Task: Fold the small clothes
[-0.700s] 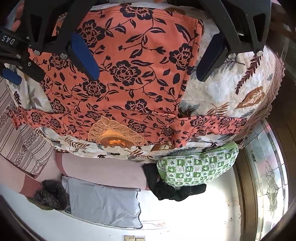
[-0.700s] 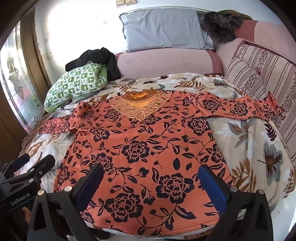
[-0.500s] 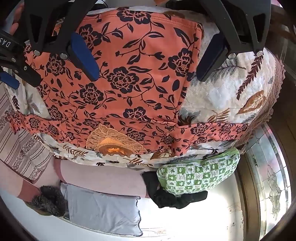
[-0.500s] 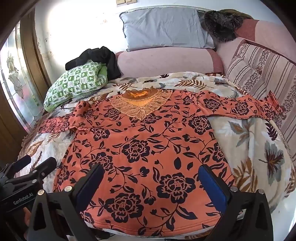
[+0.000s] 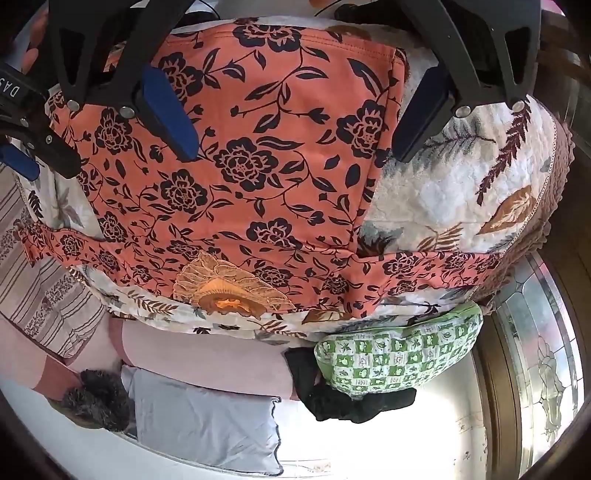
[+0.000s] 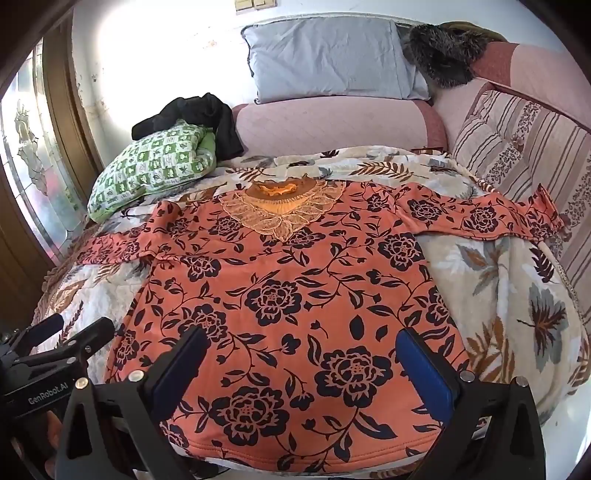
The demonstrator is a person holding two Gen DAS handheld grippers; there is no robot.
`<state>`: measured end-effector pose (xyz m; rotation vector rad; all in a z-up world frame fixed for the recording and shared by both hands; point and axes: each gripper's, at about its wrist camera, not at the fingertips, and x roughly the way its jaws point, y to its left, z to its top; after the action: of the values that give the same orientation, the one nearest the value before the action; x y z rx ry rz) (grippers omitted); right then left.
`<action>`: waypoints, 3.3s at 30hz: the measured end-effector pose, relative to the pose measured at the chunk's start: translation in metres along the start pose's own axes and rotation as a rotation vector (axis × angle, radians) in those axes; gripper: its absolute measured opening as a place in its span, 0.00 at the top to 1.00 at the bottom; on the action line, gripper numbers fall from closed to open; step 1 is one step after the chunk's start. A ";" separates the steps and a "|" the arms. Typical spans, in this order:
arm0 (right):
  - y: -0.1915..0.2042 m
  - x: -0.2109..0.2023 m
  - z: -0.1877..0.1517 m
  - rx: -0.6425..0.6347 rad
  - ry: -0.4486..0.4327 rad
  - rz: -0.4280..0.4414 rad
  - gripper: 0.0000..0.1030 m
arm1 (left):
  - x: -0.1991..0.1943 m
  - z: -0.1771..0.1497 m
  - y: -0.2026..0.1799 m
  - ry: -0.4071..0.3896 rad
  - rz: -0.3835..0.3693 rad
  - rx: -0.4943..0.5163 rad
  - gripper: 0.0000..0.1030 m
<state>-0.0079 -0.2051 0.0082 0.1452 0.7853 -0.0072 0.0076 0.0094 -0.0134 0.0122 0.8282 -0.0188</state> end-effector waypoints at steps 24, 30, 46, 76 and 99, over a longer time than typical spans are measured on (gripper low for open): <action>0.001 -0.005 0.001 -0.001 -0.007 0.005 0.00 | -0.003 -0.005 0.004 0.001 -0.012 -0.006 0.00; 0.002 -0.006 0.001 0.000 -0.009 0.003 0.00 | -0.003 -0.006 0.004 0.005 -0.014 -0.007 0.00; 0.003 -0.007 0.006 -0.002 -0.017 0.007 0.00 | -0.003 -0.004 0.005 0.006 -0.014 -0.007 0.00; -0.046 0.013 0.011 0.165 0.010 0.116 0.00 | 0.025 -0.007 0.012 0.073 -0.036 -0.035 0.00; -0.502 0.153 0.051 1.348 -0.175 0.073 0.28 | 0.128 -0.012 0.014 0.277 0.029 0.008 0.00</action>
<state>0.1062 -0.7011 -0.1284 1.4277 0.4851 -0.4791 0.0853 0.0218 -0.1155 0.0344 1.1046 0.0068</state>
